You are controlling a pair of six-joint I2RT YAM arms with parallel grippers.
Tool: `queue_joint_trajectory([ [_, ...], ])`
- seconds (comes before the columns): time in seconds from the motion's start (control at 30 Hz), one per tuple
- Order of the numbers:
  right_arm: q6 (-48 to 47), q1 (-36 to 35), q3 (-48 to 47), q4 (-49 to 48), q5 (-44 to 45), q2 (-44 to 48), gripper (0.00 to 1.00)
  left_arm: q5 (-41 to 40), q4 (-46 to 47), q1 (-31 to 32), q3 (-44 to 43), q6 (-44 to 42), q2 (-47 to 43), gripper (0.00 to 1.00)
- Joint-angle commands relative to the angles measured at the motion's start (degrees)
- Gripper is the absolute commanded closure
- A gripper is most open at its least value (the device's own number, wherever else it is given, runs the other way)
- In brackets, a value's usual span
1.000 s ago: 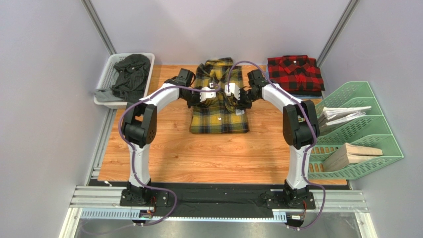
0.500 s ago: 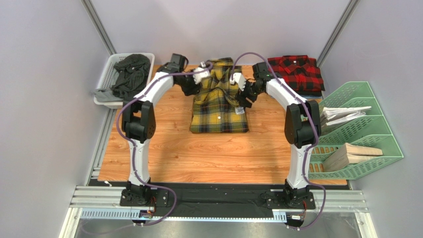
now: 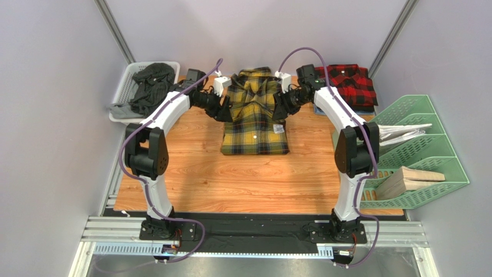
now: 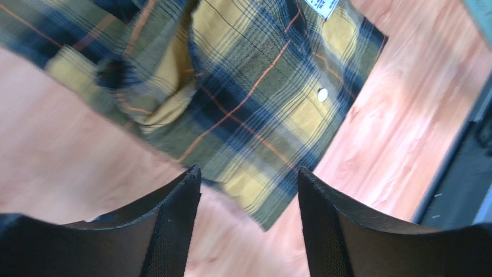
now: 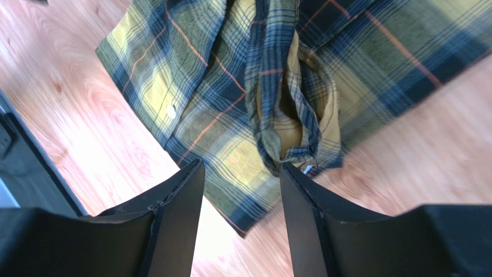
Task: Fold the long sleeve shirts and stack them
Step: Fold the shirt
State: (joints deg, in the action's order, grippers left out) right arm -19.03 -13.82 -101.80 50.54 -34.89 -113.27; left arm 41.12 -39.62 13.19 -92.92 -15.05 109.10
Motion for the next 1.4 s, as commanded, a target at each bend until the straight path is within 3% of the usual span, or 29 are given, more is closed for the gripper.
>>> queue_joint_trajectory([
  [0.0, 7.0, 0.3, -1.1, -3.3, 2.3, -3.5, 0.45, -2.5, 7.4, -0.8, -1.5, 12.2, 4.3, 0.28],
  [0.17, 4.9, 0.0, -7.4, -6.8, 6.8, -8.9, 0.49, -5.3, 0.9, -0.2, -15.9, 9.1, 15.9, 0.27],
  [0.3, 4.1, 0.0, -15.3, -8.1, 12.8, -17.7, 0.55, -7.7, -2.8, -0.2, -23.3, 9.2, 21.9, 0.34],
  [0.47, 4.1, 0.0, -20.7, -8.8, 20.7, -21.9, 0.67, -15.3, -4.1, -0.3, -28.9, 11.2, 26.2, 0.45],
  [0.5, 3.9, 0.0, -20.7, -8.8, 21.8, -21.9, 0.69, -16.0, -3.6, -0.4, -29.2, 11.3, 26.5, 0.57],
  [0.57, 2.5, 0.1, -19.1, -9.0, 23.7, -20.9, 0.74, -15.4, -2.9, -1.4, -29.0, 12.1, 26.5, 0.70],
  [0.6, 2.2, 0.2, -18.4, -8.9, 24.1, -20.5, 0.77, -15.1, -2.2, -1.8, -28.8, 12.5, 26.4, 0.87],
  [0.63, 2.2, 0.3, -17.0, -9.4, 24.3, -20.0, 0.77, -14.3, -2.0, -2.1, -28.5, 12.6, 26.3, 0.97],
  [0.67, 2.3, 0.5, -16.4, -9.7, 24.3, -18.8, 0.76, -12.6, -1.9, -3.0, -28.1, 12.9, 25.7, 1.00],
  [0.77, 4.1, 1.3, -16.5, -10.3, 23.4, -16.4, 0.36, -10.9, 0.0, -4.2, -23.6, 13.5, 21.5, 0.97],
  [0.83, 5.0, 2.3, -16.8, -9.9, 22.4, -14.4, 0.34, -7.6, 5.2, -5.4, -15.8, 14.8, 17.7, 0.87],
  [0.9, 4.4, 3.2, -15.4, -8.8, 18.7, -10.7, 0.35, -1.6, 9.0, -5.6, -11.8, 16.2, 12.6, 0.64],
  [1.0, 5.8, 3.4, -9.5, -8.5, 11.6, -5.2, 0.44, 1.9, 6.8, -3.5, -8.4, 15.7, 9.3, 0.48],
  [1.07, 8.6, 3.3, -6.3, -8.8, 4.0, -3.2, 0.55, 1.2, 6.5, -1.8, -7.1, 17.2, 9.1, 0.46],
  [1.17, 11.4, 2.1, -3.3, -7.0, -2.3, -2.7, 0.62, -2.4, 6.1, -0.7, -7.7, 20.4, 11.1, 0.45],
  [1.37, 13.4, 0.6, -3.6, -0.8, -8.3, -8.5, 0.63, -5.7, 2.5, 0.0, -13.1, 20.5, 16.7, 0.47],
])
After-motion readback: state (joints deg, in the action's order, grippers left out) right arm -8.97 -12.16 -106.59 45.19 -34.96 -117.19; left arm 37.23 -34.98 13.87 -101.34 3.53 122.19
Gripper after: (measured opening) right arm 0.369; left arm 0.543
